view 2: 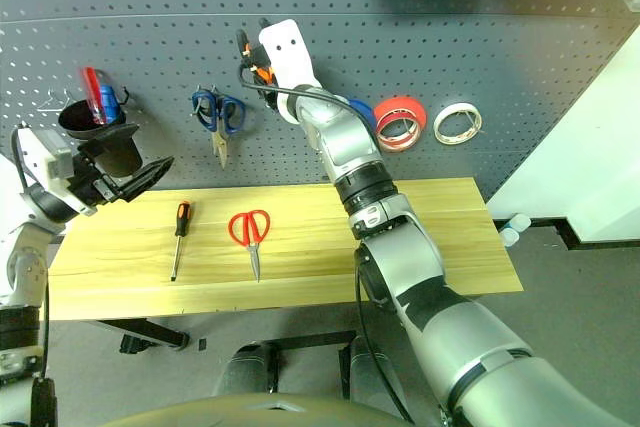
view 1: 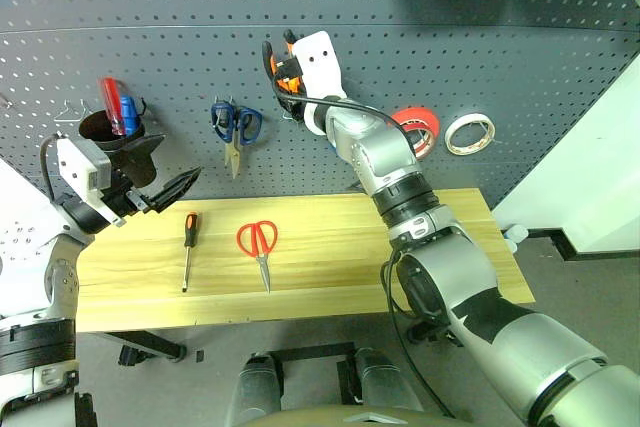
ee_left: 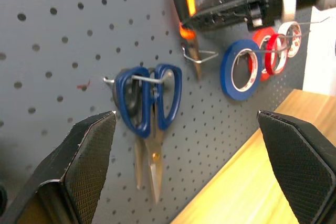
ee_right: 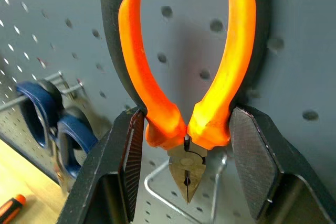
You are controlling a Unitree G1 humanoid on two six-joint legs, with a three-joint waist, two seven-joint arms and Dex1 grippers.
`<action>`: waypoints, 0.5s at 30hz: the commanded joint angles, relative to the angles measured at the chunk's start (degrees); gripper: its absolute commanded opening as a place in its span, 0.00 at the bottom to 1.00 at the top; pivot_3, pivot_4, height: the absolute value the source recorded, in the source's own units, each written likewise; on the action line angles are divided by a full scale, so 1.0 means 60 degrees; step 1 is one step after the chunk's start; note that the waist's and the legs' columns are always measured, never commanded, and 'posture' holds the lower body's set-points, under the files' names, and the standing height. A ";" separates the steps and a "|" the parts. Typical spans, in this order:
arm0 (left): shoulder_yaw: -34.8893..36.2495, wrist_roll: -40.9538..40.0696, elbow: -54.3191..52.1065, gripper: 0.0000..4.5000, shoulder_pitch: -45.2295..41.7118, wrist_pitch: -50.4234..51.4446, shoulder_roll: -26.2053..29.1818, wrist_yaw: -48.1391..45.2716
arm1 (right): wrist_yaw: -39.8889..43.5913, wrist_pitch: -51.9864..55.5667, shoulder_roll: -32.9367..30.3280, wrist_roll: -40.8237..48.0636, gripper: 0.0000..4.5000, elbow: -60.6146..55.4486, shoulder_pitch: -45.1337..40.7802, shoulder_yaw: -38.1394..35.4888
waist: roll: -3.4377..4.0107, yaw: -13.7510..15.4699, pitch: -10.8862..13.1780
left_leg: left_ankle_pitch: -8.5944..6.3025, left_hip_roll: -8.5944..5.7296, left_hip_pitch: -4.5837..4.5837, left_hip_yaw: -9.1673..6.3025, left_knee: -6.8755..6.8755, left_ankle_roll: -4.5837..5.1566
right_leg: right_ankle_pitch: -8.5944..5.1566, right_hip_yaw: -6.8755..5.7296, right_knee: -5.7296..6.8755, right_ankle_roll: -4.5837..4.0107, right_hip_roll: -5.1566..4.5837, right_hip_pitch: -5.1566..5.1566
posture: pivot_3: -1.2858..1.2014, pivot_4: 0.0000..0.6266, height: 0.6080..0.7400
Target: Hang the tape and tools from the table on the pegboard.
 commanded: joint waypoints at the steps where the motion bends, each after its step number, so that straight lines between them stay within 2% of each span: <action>1: -0.0023 0.0046 0.0027 1.00 -0.0241 -0.0190 0.0097 -0.0123 | -0.0097 0.0110 -0.0202 -0.0014 0.68 -0.0746 -0.0074 -0.0201 | 0.0000 0.0004 0.0000 | 0.0000 0.0000 -0.0001 -0.0001 0.0000 0.0000 | 0.0000 0.0000 0.0000 0.0001 0.0000 0.0000 | 0.58 0.10 1.00; 5: -0.0069 0.0120 0.0188 1.00 -0.0357 -0.0209 0.0069 -0.0229 | 0.0028 0.0417 -0.0276 0.0158 0.97 -0.1391 -0.0004 -0.0340 | -0.0001 0.0005 0.0000 | 0.0000 0.0000 -0.0003 0.0000 0.0005 0.0000 | 0.0000 0.0000 -0.0001 0.0001 -0.0002 0.0001 | 0.57 0.09 1.00; 6: -0.0080 0.0134 0.0214 1.00 -0.0375 -0.0211 0.0066 -0.0246 | 0.0048 0.0531 -0.0304 0.0204 0.99 -0.1594 0.0019 -0.0375 | 0.0000 0.0002 0.0000 | 0.0000 0.0000 -0.0003 -0.0001 0.0005 0.0000 | 0.0000 0.0000 -0.0001 0.0001 -0.0002 0.0002 | 0.57 0.09 1.00; 15: -0.0118 0.0143 0.0293 1.00 -0.0335 -0.0238 0.0057 -0.0288 | 0.0619 0.2157 -0.0721 0.1212 0.99 -0.4586 0.0665 -0.0746 | -0.0001 -0.0016 0.0000 | 0.0000 0.0000 -0.0007 0.0000 0.0001 0.0000 | -0.0006 0.0000 -0.0008 0.0007 -0.0002 0.0000 | 0.57 0.09 1.00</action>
